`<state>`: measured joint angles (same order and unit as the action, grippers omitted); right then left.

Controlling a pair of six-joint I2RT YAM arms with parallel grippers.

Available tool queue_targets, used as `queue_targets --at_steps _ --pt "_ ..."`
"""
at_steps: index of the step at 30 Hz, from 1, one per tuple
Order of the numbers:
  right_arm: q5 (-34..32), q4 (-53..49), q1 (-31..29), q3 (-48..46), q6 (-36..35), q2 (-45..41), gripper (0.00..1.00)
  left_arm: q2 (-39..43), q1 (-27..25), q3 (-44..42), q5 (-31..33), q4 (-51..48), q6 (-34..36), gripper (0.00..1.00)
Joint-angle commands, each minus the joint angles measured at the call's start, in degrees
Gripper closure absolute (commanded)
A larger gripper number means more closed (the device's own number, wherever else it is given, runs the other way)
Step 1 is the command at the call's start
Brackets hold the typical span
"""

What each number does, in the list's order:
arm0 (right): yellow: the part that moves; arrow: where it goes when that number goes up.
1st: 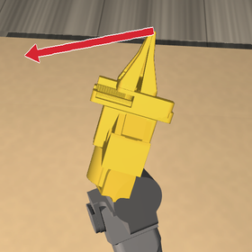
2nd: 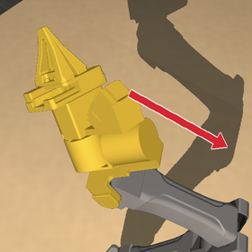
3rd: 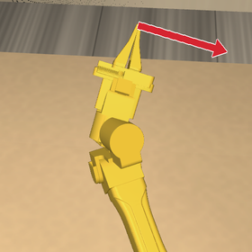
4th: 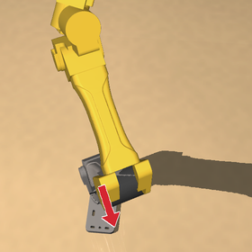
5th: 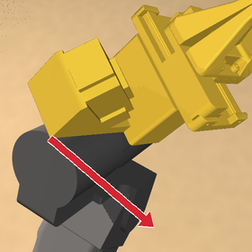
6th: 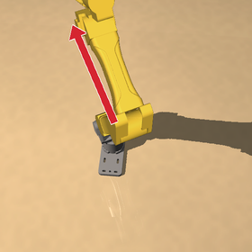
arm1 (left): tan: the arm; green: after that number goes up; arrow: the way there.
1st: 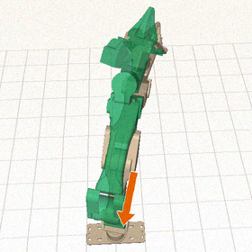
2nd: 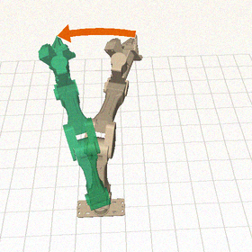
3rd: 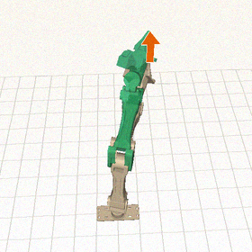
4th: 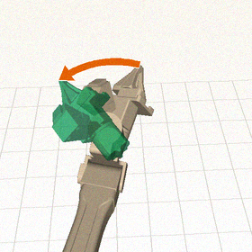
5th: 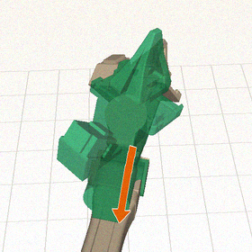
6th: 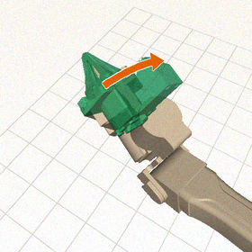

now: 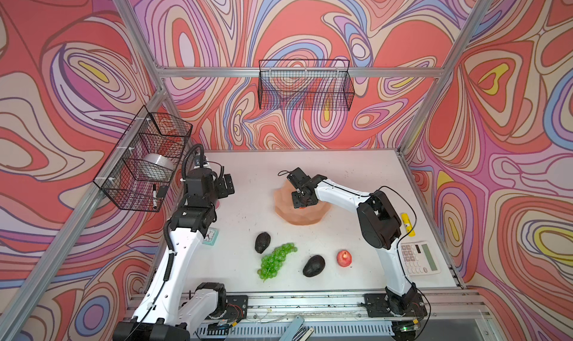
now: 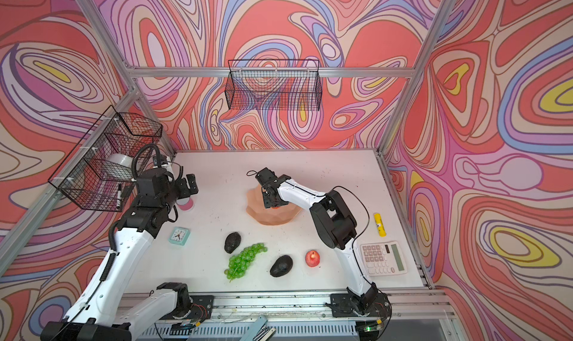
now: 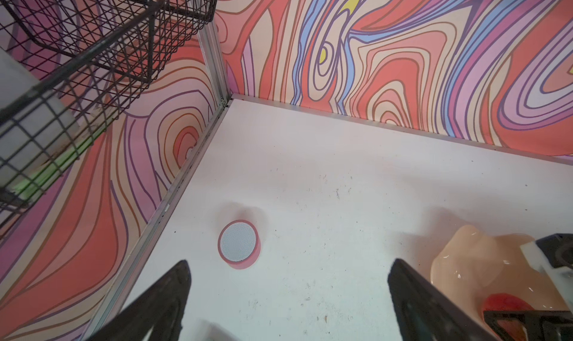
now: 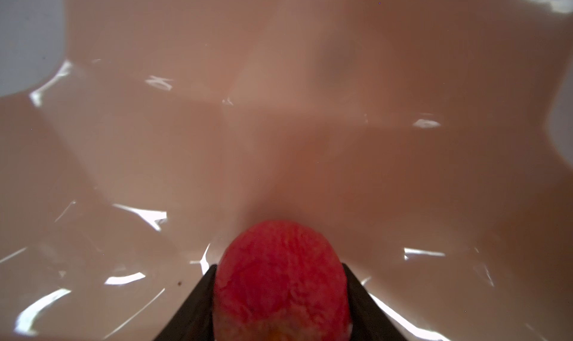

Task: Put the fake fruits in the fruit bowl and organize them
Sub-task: 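Carry the apple with the right gripper into the bowl and release, then grasp the avocado nearer the bowl with the left gripper while the right gripper withdraws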

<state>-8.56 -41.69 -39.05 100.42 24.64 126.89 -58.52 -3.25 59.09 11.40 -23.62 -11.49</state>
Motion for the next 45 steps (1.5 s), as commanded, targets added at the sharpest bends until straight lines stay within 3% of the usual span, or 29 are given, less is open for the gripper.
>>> queue_targets --at_steps 1,9,12,18,22,26,31,34,37,45 --pt "0.6 0.9 0.0 3.0 -1.1 1.6 0.49 2.4 0.5 6.6 -0.9 -10.2 -2.0 0.03" --pt "1.1 0.7 0.2 3.8 -1.3 2.1 0.26 8.6 0.5 8.8 -5.4 -22.6 -3.5 0.04" --pt "0.6 1.2 0.2 3.1 -1.3 -0.3 0.22 9.1 0.5 7.6 -5.5 -23.9 -4.0 0.04" --pt "-1.1 0.3 0.2 1.9 -2.0 -9.9 0.20 7.7 0.5 6.2 -8.5 -23.6 -5.3 0.04" --pt "-2.5 -1.0 0.2 -4.3 -1.7 -19.0 0.16 6.0 0.5 6.1 -12.6 -26.9 -7.8 0.04" --pt "-3.2 -0.2 0.4 -15.1 -0.8 -30.3 0.02 3.1 0.0 6.0 -21.9 -36.1 -12.8 0.09" --pt "3.1 6.6 3.7 -27.4 3.5 -42.6 0.02 -1.0 -12.4 0.8 -19.9 -35.8 -17.0 0.11" --pt "1.2 6.2 4.5 -28.2 3.3 -44.3 0.02 -4.9 -16.2 -1.3 -21.1 -32.0 -19.9 0.11" --pt "0.8 5.1 5.2 -28.1 2.8 -44.4 0.02 -9.4 -21.2 -2.6 -17.1 -30.6 -21.2 0.11" --pt "2.8 7.1 6.1 -29.5 2.6 -43.8 0.02 -17.7 -26.3 -6.7 -13.5 -26.3 -23.6 0.14"
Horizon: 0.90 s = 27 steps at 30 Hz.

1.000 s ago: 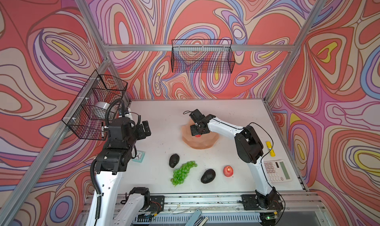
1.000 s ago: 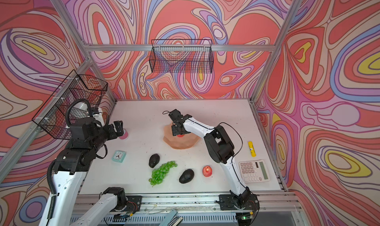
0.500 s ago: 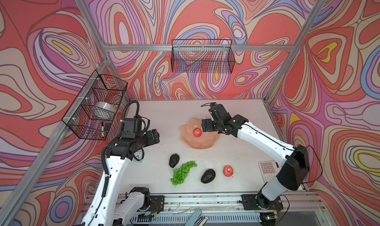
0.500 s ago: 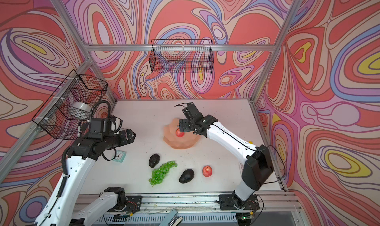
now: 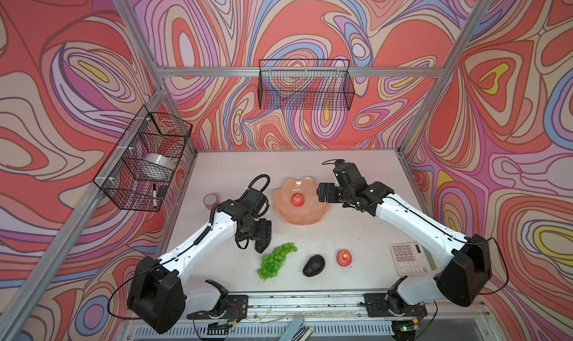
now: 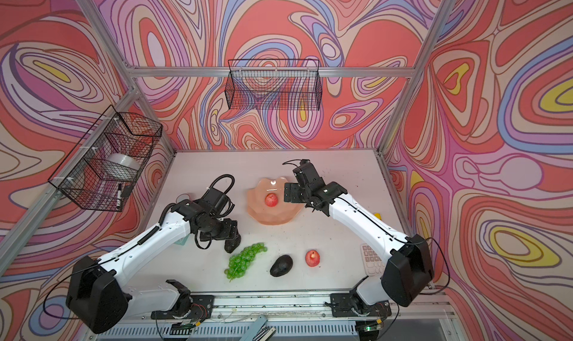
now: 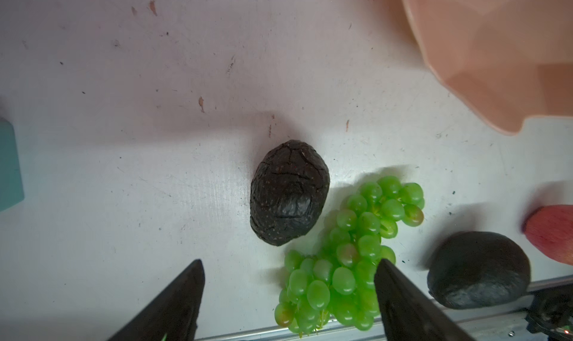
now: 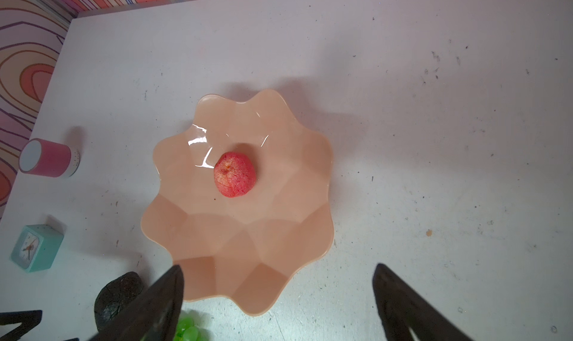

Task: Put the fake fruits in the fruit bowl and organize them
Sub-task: 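Grasp the avocado nearer the bowl with the left gripper while the right gripper withdraws, then place the avocado in the bowl with the left gripper while the right reaches out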

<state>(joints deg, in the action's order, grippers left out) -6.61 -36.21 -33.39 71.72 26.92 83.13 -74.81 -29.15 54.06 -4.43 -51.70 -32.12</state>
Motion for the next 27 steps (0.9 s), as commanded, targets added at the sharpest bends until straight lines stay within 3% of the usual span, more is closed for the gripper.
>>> queue_targets --at_steps 1,16,27 --pt "1.1 1.9 0.5 -0.8 0.3 0.0 0.02 -2.0 -0.5 -2.3 2.3 3.0 -3.5 0.14" --pt "1.2 2.1 2.1 -2.5 0.5 -3.4 0.02 -11.7 -0.5 -5.5 3.6 12.7 -4.1 0.28" --pt "0.9 2.1 2.4 -2.7 0.5 -3.8 0.02 -12.2 -0.5 -4.8 3.5 11.2 -3.4 0.62"
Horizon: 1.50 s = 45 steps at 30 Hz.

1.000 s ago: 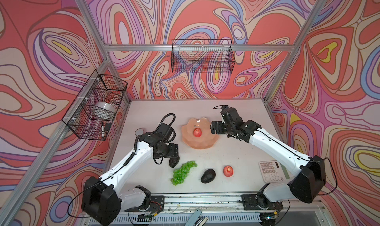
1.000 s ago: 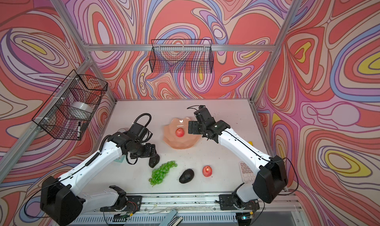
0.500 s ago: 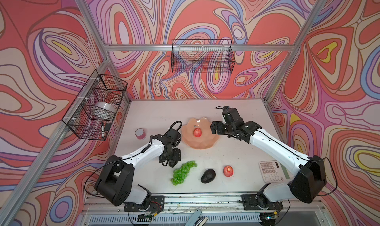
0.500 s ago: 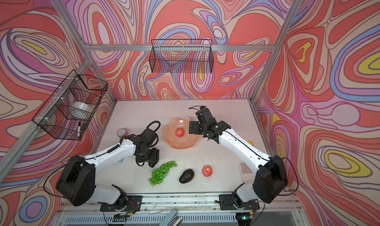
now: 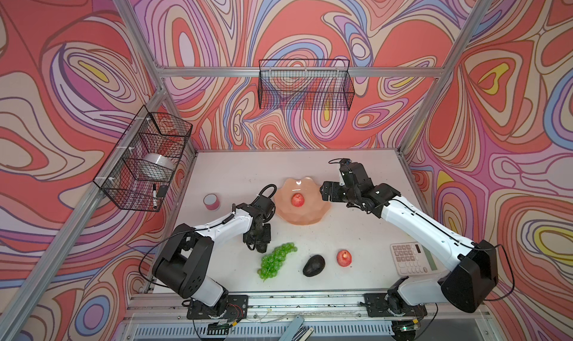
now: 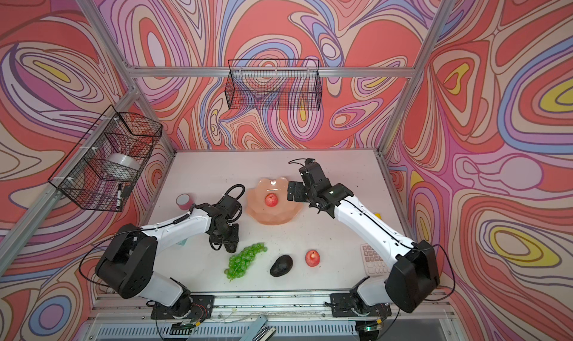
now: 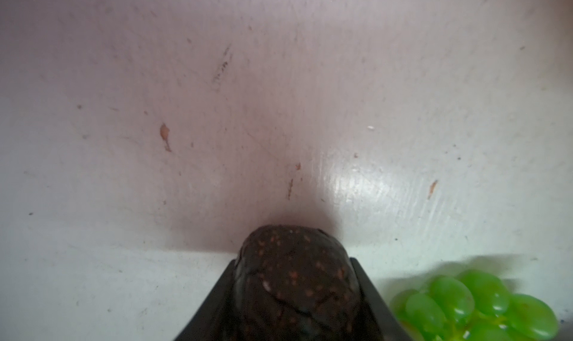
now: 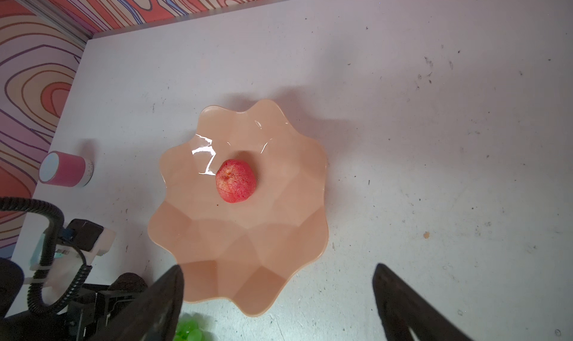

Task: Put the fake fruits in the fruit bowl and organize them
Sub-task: 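Place the avocado in the bowl with the left gripper while the right reaches out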

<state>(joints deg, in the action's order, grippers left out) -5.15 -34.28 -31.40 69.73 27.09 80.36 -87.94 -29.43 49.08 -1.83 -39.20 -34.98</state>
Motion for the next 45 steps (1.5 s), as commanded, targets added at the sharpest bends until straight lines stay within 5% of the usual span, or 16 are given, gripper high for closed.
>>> queue_targets --at_steps 1,10,16,21,25,35,45 --pt "-0.2 0.5 0.4 -0.8 0.3 -1.0 0.02 2.1 -0.2 0.3 0.9 -1.7 -0.3 0.64" --pt "3.0 4.0 0.6 -3.2 2.8 -2.0 0.02 16.7 -0.2 10.6 0.9 -6.1 5.7 0.68" --pt "4.0 2.8 0.6 -5.6 4.4 -5.0 0.04 4.3 -0.2 22.6 -5.6 -2.1 7.8 0.68" --pt "-0.2 -7.1 0.1 -6.8 5.9 -9.5 0.10 -9.6 -0.2 32.0 -9.4 -2.2 6.9 0.68" --pt "-6.8 -18.1 -6.2 -7.4 10.5 -12.4 0.13 -16.5 -0.2 36.0 -7.7 -3.4 7.2 0.69" --pt "-8.8 -27.6 -21.6 -15.6 28.7 -16.4 0.17 -25.4 -0.2 39.8 -10.3 -1.7 6.1 0.62" --pt "-7.9 -19.6 -32.6 -27.7 41.2 -13.3 0.21 -28.6 -0.2 42.1 -8.9 -2.4 5.7 0.43"
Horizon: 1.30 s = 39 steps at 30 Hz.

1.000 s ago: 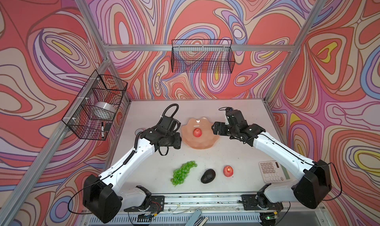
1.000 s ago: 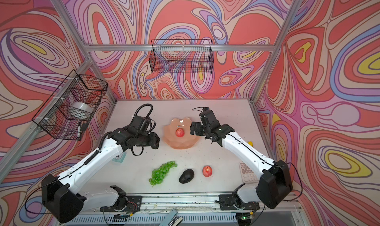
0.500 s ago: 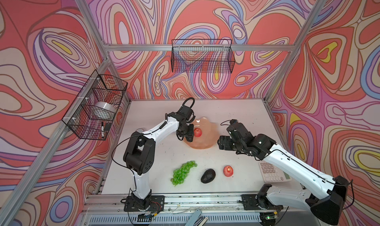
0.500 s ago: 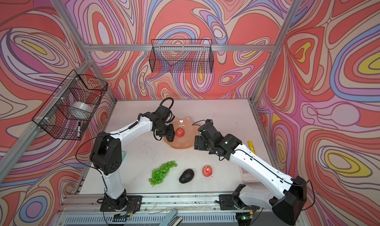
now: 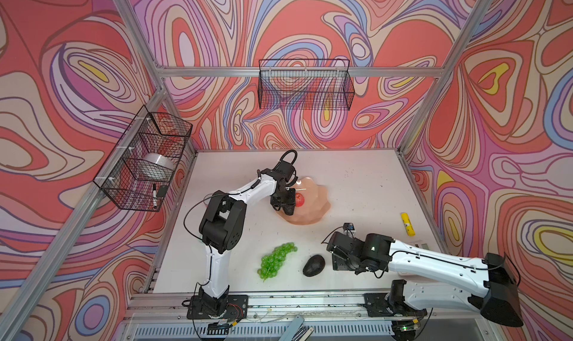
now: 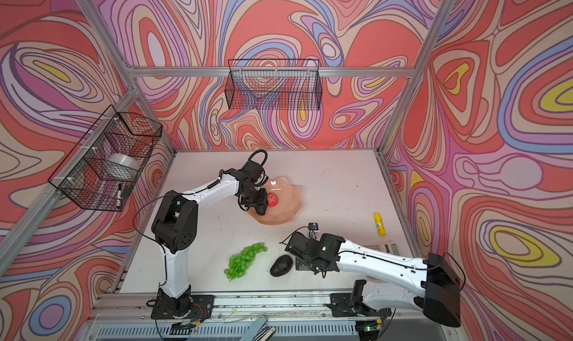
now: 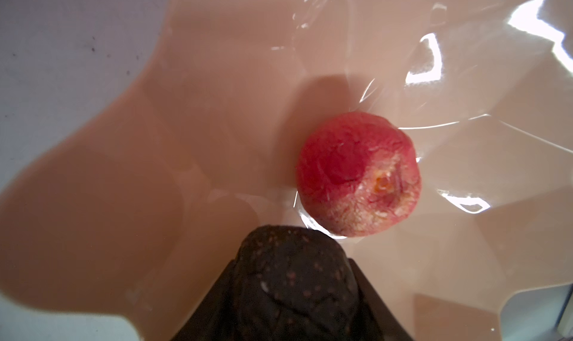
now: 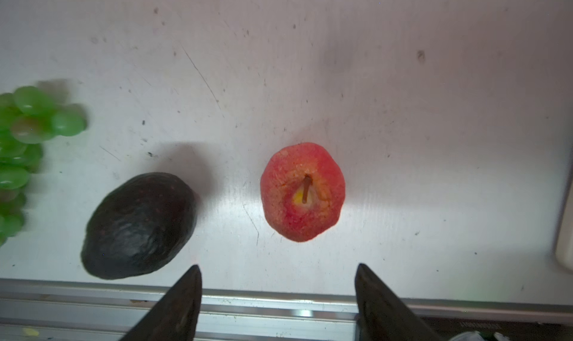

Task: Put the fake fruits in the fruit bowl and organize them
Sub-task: 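Place the avocado in the bowl with the left gripper while the right reaches out, then grasp the second red apple with the right gripper while the left gripper withdraws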

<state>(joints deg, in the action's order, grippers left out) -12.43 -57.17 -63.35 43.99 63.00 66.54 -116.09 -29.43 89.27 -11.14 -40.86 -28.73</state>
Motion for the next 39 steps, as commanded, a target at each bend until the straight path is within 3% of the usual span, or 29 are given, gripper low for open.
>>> queue_targets --at_steps 1,8,12,17,23,27,34,39 --pt "-1.0 4.4 -0.6 -2.6 5.6 0.7 0.21 -0.4 -0.2 2.0 0.1 -0.5 -0.5 0.39" --pt "-3.7 8.5 -0.5 -5.1 6.9 1.5 0.21 4.2 -0.2 0.1 -2.3 3.4 -0.2 0.18" --pt "-2.9 11.8 2.8 -6.7 5.2 2.2 0.22 7.8 -0.3 0.1 -3.7 4.0 0.4 0.03" --pt "-0.9 15.5 8.4 -8.2 0.8 1.7 0.24 13.5 -0.1 -0.4 -2.5 3.8 1.3 0.02" --pt "1.2 19.2 9.1 -8.4 -1.4 6.0 0.26 24.7 0.2 -5.6 4.0 7.1 1.8 0.00" --pt "1.3 20.5 9.3 -8.5 -1.7 7.8 0.33 34.6 1.3 -12.4 9.6 11.5 2.5 0.00" --pt "-1.4 18.1 9.6 -6.8 -3.5 7.4 0.49 50.3 6.3 -23.8 16.7 15.7 2.1 0.00" --pt "-3.6 14.7 10.2 -2.2 -6.9 7.3 0.55 55.7 11.4 -28.8 16.4 16.1 -0.2 0.00"
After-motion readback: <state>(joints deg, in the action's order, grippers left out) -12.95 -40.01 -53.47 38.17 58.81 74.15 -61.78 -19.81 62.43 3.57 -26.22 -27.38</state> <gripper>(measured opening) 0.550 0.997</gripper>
